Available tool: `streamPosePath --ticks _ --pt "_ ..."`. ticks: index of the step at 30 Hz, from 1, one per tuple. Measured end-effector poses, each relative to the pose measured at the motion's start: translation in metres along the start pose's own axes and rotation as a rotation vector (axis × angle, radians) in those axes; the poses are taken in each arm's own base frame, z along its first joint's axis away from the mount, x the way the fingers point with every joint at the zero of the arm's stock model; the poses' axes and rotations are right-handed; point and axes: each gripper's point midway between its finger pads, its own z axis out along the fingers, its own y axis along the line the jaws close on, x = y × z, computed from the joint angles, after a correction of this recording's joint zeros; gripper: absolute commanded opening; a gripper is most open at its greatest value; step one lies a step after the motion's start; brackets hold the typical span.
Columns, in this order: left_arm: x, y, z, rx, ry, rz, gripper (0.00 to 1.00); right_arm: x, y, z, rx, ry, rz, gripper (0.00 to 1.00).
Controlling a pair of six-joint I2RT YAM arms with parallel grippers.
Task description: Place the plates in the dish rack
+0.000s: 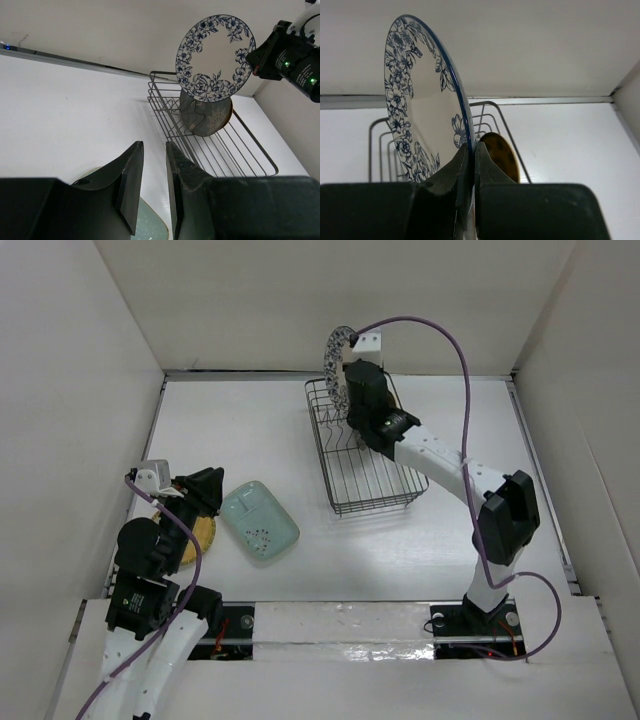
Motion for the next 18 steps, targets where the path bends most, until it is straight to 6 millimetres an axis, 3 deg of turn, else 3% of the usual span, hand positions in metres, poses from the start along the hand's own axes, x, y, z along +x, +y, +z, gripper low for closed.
streamPosePath --ticks 3,18 --pt "0.000 0.000 0.000 0.000 0.000 0.000 0.22 0.002 -0.003 -0.003 0.026 0.003 -0.115 0.00" --pt "0.000 -0.001 -0.001 0.007 0.000 0.000 0.22 0.026 0.019 -0.005 0.087 0.009 -0.530 0.00"
